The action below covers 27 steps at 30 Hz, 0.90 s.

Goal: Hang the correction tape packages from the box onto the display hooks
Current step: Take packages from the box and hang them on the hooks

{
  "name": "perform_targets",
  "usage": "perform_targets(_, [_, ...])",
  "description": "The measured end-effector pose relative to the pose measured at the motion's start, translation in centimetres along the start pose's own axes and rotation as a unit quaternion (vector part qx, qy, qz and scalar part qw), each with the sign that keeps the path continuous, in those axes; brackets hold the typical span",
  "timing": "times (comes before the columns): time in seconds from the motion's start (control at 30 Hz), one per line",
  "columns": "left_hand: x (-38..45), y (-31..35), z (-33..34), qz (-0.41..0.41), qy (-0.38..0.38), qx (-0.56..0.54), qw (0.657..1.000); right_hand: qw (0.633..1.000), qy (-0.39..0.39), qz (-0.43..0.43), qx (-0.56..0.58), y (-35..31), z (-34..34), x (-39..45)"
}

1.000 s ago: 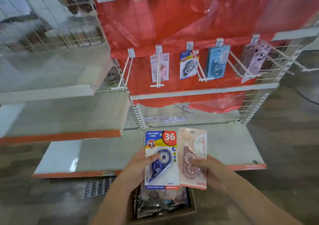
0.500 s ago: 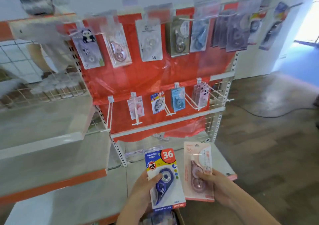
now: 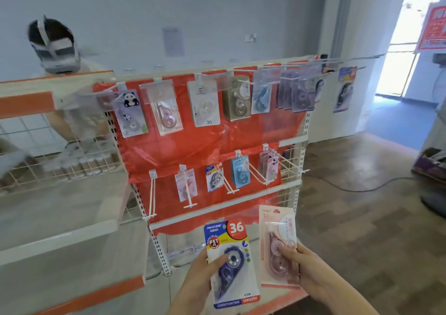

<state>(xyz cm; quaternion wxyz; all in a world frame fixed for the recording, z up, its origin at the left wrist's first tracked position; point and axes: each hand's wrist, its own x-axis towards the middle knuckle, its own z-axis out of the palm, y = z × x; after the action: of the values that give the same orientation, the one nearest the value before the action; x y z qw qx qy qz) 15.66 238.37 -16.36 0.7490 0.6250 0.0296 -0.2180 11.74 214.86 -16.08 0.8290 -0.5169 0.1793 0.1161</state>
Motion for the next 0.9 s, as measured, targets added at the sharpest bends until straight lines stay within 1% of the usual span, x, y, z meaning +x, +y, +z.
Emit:
perform_targets(0.17, [0.1,2.5,0.7,0.048,-0.021,0.002,0.999,0.999,0.001,-0.044,0.014,-2.4,1.0,-0.9])
perform_targets(0.33, [1.1,4.5,2.3,0.057,-0.059,0.008,0.997,0.997,-0.002,-0.074,0.037,-5.0,0.6,-2.7])
perform_targets(0.43, [2.2,5.3,4.6,0.069,-0.079,0.022,0.994,0.995,0.021,-0.085,0.042,-6.5,-0.9,-3.5])
perform_targets(0.6, [4.2,6.3,10.4,0.082,-0.094,0.025,0.992,0.99,0.056,-0.113,0.059,-9.5,-5.0,-4.4])
perform_targets(0.7, [6.4,6.8,14.7,0.094,-0.095,0.029,0.991,0.988,0.053,-0.132,0.055,-12.0,-8.8,-4.8])
perform_targets(0.8, [8.6,7.5,20.3,0.091,-0.096,0.026,0.991,0.985,0.051,-0.16,0.041,-15.0,-13.4,-5.3])
perform_targets(0.9, [10.5,8.2,26.3,0.103,-0.117,0.002,0.988,0.981,0.053,-0.184,0.033,-18.5,-17.8,-5.7])
